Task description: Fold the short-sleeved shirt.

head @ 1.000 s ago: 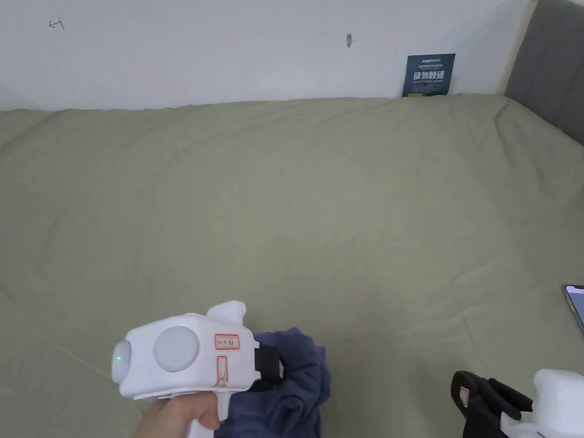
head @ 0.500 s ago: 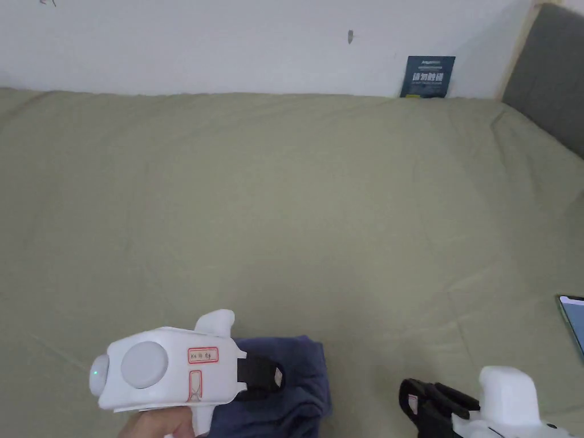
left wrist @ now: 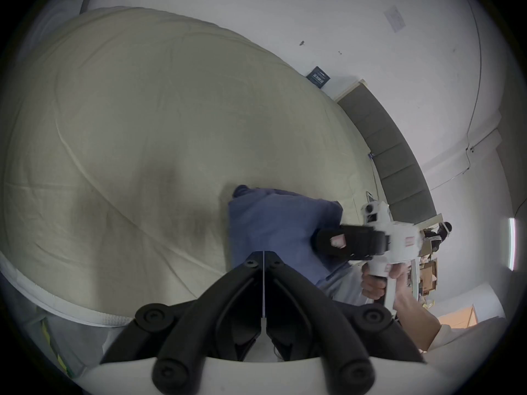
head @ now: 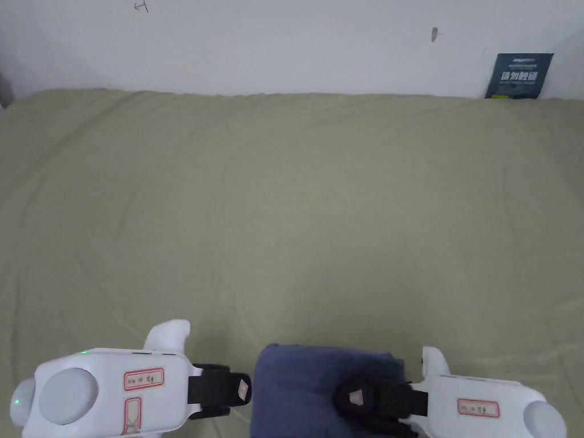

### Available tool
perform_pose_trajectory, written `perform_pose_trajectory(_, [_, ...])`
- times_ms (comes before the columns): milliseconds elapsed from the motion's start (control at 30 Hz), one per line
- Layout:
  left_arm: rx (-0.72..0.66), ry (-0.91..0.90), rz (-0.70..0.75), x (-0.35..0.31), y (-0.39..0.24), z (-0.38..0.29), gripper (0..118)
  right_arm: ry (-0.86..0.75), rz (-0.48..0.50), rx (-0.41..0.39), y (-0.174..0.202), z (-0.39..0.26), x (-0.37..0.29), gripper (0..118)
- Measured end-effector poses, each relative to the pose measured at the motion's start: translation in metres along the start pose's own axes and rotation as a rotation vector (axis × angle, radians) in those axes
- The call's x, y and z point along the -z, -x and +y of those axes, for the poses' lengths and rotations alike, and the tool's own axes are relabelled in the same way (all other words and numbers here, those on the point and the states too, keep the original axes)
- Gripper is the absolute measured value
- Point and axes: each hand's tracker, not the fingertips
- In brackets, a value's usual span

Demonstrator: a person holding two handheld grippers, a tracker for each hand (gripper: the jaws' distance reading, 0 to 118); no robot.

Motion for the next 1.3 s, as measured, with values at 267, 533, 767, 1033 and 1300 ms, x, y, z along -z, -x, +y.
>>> perform_pose_trajectory(267, [-0.029,0.108,-0.202,0.022,0.03,0.018,62,-0.022,0.171,0.069,-0.039,-0.015,-0.006,2])
perform_pose_trajectory(533, [-0.041,0.214,-0.336,0.063,0.066,0.032,111,-0.026,0.212,0.11,-0.04,-0.015,-0.007,2])
perform_pose_trajectory(767, [-0.038,0.124,-0.28,0.111,0.063,0.024,38,-0.035,0.22,0.135,-0.043,-0.013,-0.008,2])
perform_pose_trajectory(1033, [-0.079,0.166,-0.362,0.071,0.059,0.034,36,-0.031,0.076,-0.037,0.009,-0.012,-0.015,2])
perform_pose_trajectory(1300, [-0.109,0.087,-0.061,-0.062,0.185,0.114,36,-0.087,0.054,-0.098,0.043,-0.016,-0.019,2])
